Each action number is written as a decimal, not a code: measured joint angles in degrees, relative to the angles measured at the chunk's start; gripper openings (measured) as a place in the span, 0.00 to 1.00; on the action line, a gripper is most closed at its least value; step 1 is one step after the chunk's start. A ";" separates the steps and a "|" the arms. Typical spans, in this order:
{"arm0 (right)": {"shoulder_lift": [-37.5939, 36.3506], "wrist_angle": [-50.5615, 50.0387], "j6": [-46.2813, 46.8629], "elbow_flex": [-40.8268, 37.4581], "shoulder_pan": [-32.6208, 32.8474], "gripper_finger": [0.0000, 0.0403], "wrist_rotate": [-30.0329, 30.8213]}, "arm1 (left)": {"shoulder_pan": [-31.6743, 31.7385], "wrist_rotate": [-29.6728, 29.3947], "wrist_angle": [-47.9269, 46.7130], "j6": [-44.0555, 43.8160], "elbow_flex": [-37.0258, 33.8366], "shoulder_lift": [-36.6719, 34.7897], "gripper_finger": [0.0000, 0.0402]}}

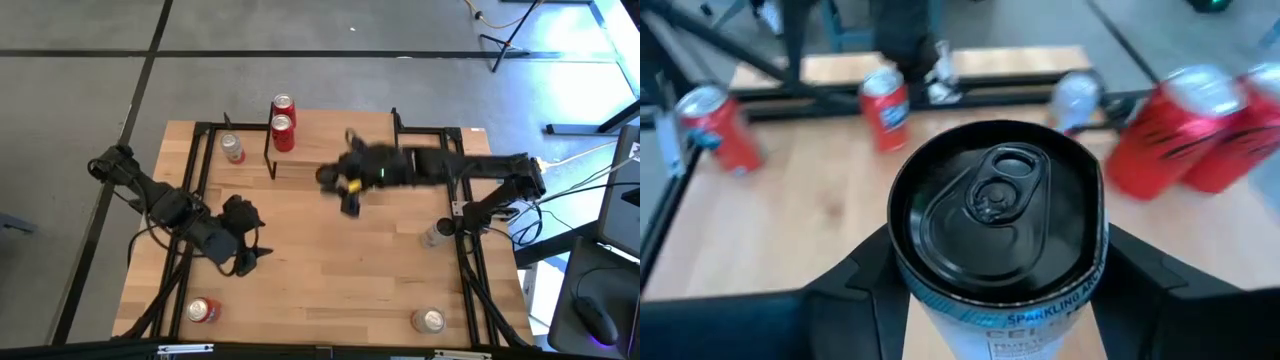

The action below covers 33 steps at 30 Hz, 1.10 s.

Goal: Place canned beverage on shelf
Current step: Put the left white and blue soda can on the shelf

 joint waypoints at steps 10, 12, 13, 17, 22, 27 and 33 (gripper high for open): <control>1.26 5.31 -4.46 0.92 -20.40 0.52 -14.95 | 11.97 1.98 -0.42 7.09 0.03 -3.81 0.82; 2.35 6.52 -4.53 0.92 -23.42 0.52 -18.04 | 14.46 4.06 -0.60 8.36 0.03 -5.05 0.82; 2.98 7.47 -4.56 0.92 -24.75 0.52 -19.90 | 15.80 6.05 -0.72 9.21 0.03 -5.60 0.82; 5.14 9.19 -4.31 0.92 -28.32 0.52 -25.83 | 20.44 9.91 -1.26 13.67 0.03 -7.75 0.82; 7.26 9.78 -4.30 0.89 -29.94 0.52 -26.65 | 25.28 13.23 -1.53 21.82 -0.30 -11.65 0.82; 9.07 10.68 -4.24 0.89 -29.78 0.52 -24.30 | 29.81 15.63 -1.42 26.39 -3.99 -17.24 0.82; 11.86 13.48 -2.80 0.89 -29.80 0.52 -24.11 | 32.51 16.00 0.76 26.99 -10.68 -23.15 0.82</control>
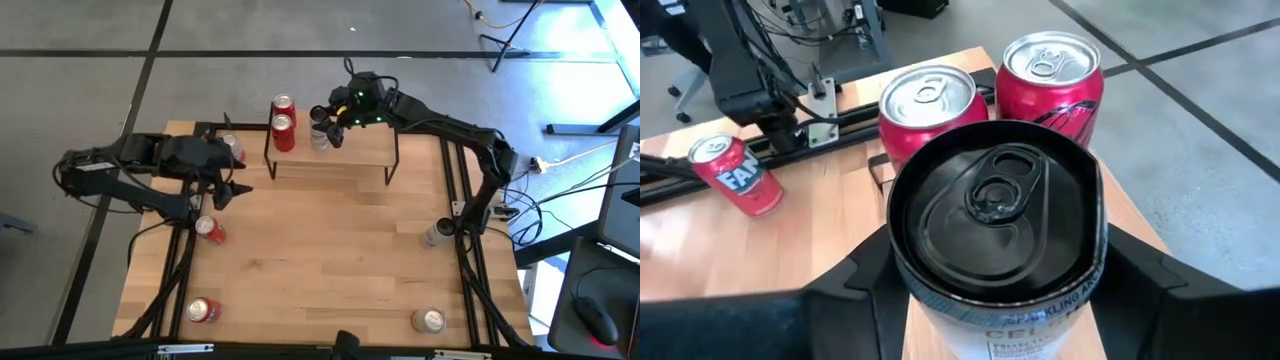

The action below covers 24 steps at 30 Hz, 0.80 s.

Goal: Place canned beverage on shelf
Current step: Put the left white and blue soda can on the shelf

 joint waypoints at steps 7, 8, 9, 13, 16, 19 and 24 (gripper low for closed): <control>1.52 3.74 1.91 0.00 -0.03 0.52 0.04 | 1.20 2.23 3.33 0.43 -3.18 -2.07 0.82; 1.73 4.36 1.92 0.00 -0.03 0.52 0.20 | 1.19 2.35 3.16 0.54 -3.24 -2.02 0.82; 1.99 4.90 1.90 0.00 -0.03 0.52 0.67 | 1.19 2.34 3.09 0.86 -3.24 -1.96 0.82; 3.02 6.39 1.77 -0.01 -0.28 0.52 2.94 | 1.19 2.25 3.51 1.14 -3.24 -1.86 0.82; 3.24 7.91 1.73 -0.02 -0.36 0.52 7.06 | 1.19 2.22 4.32 1.12 -3.24 -1.86 0.82; 3.39 8.57 1.85 -0.02 -0.91 0.52 7.98 | 1.19 2.18 4.44 1.10 -3.24 -1.86 0.82; 3.67 9.34 2.30 -0.02 -0.90 0.52 9.09 | 1.19 1.26 4.51 -2.65 -3.24 -1.86 0.82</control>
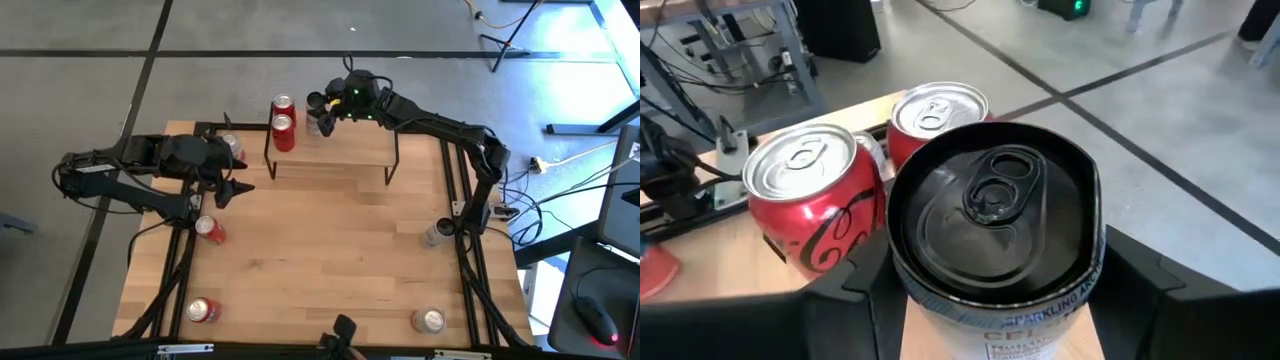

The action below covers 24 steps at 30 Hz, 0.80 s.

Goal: Place canned beverage on shelf
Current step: Put the left white and blue soda can on the shelf

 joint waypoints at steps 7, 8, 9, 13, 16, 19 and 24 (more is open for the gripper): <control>0.14 2.27 -1.24 0.00 -0.22 0.52 0.21 | -0.04 -3.92 0.13 0.63 0.00 0.00 0.82; 0.14 1.86 -1.07 0.00 -0.26 0.52 0.16 | -0.04 -4.63 0.46 0.63 0.00 0.00 0.82; 0.14 1.41 -1.03 0.00 -0.32 0.52 0.41 | -0.04 -5.01 0.94 0.71 0.00 0.00 0.82; 0.14 0.98 -1.03 0.00 -0.32 0.52 0.46 | -0.09 -5.03 1.57 0.77 0.00 0.00 0.82; 0.69 1.62 -0.92 0.00 -0.24 0.55 0.24 | -0.09 -5.14 1.60 0.79 0.00 0.00 0.82; 1.55 1.98 -0.81 0.02 -0.24 0.60 -0.05 | -0.09 -5.12 1.62 1.67 0.00 0.00 0.82; 1.74 2.27 -0.63 0.02 0.25 0.69 -0.06 | -0.09 -5.12 1.64 1.91 0.00 0.00 0.82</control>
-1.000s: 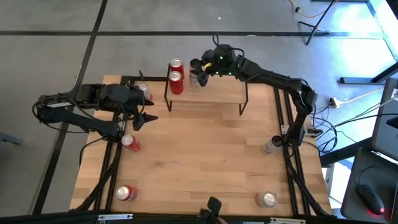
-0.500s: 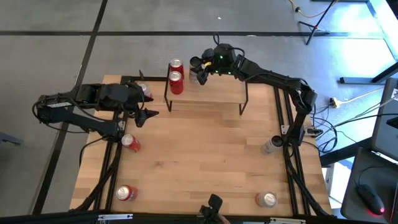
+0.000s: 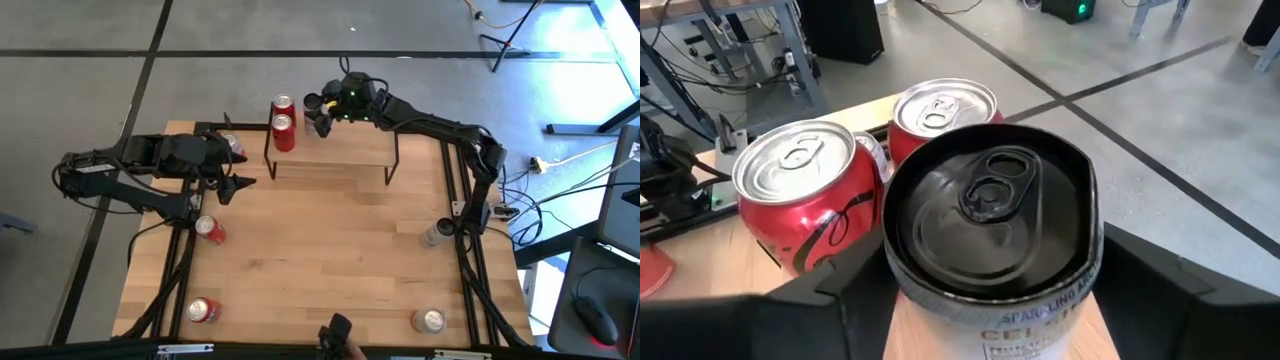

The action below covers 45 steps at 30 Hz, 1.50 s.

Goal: Place canned beverage on shelf
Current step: Put the left white and blue soda can on the shelf, then put the white and blue soda can on the shelf aligned with the other white and blue soda can

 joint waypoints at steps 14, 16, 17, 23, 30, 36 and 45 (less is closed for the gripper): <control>-1.31 0.72 2.84 0.07 -0.08 0.88 1.71 | 0.00 -0.03 0.00 0.48 0.00 0.00 0.82; -3.20 0.37 2.31 0.07 -0.08 0.88 3.33 | 0.00 -0.04 0.00 0.48 0.00 0.00 0.82; -4.38 -0.60 1.52 0.07 -0.08 0.88 4.00 | 0.00 -0.03 0.00 0.47 0.00 0.00 0.82; -13.32 -13.81 0.08 0.07 0.35 0.87 3.54 | 0.00 -0.04 0.17 0.37 -0.02 0.00 0.82; -23.90 -42.35 4.04 0.09 5.46 0.86 3.07 | 0.02 -0.84 0.85 2.08 -0.02 0.78 0.82; -28.64 -61.09 17.97 0.09 13.39 0.86 3.64 | 0.02 0.22 0.96 4.00 -0.09 2.67 0.82; -33.81 -78.66 37.12 -2.77 29.41 0.86 11.58 | -0.46 3.15 1.54 -1.22 -0.08 7.62 0.82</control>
